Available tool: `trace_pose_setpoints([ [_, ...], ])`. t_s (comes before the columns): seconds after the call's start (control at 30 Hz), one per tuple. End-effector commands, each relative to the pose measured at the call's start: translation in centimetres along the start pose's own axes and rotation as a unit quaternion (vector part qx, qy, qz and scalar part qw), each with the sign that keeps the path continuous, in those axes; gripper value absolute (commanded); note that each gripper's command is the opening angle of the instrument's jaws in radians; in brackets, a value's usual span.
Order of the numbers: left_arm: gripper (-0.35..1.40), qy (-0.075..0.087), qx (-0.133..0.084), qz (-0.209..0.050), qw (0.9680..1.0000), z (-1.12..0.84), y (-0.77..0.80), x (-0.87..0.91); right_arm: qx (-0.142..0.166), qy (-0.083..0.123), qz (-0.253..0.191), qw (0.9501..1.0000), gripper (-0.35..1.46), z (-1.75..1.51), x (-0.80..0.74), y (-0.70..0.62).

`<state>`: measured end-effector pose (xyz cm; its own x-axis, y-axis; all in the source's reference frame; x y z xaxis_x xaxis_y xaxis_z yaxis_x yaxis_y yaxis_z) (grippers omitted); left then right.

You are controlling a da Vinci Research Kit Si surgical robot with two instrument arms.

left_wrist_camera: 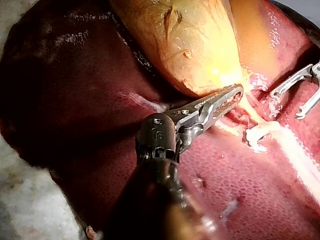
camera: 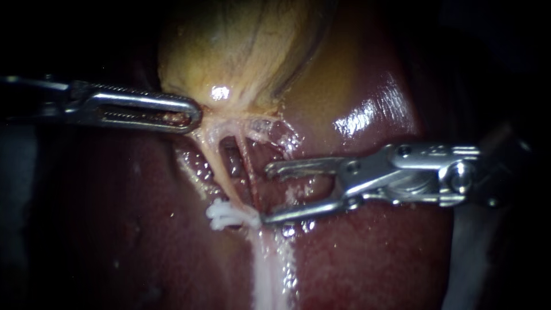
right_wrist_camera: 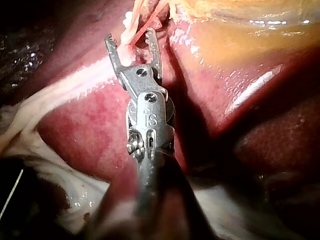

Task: Going back second clip left tube

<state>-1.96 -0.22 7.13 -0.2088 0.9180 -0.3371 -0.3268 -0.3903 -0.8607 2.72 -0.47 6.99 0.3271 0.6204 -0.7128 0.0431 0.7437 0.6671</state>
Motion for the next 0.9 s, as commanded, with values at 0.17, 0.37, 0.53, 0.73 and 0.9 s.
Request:
trace_pose_setpoints([
  [0.17, -0.35, 0.0, 0.0, 0.0, 1.0, 0.01, 0.0, 0.0, -0.011, 0.003, -0.01, 0.9999, 0.49, -0.34, 0.05, -0.03],
  [0.37, -0.35, 0.0, 0.001, 0.0, 1.0, 0.03, -0.01, 0.01, -0.009, 0.003, -0.013, 0.9999, 0.49, -0.54, 0.1, -0.03],
  [0.53, -0.35, 0.001, 0.002, 0.001, 1.0, 0.09, -0.05, -0.01, -0.009, 0.002, -0.014, 0.9999, 0.49, -0.54, 0.08, -0.04],
  [0.73, -0.35, 0.003, 0.005, 0.002, 1.0, 0.26, -0.12, -0.02, -0.008, 0.002, -0.014, 0.9999, 0.49, -0.56, 0.07, -0.05],
  [0.9, -0.35, 0.003, 0.006, 0.004, 1.0, 0.4, -0.19, -0.04, -0.007, 0.002, -0.014, 0.9999, 0.49, -0.58, 0.07, -0.06],
])
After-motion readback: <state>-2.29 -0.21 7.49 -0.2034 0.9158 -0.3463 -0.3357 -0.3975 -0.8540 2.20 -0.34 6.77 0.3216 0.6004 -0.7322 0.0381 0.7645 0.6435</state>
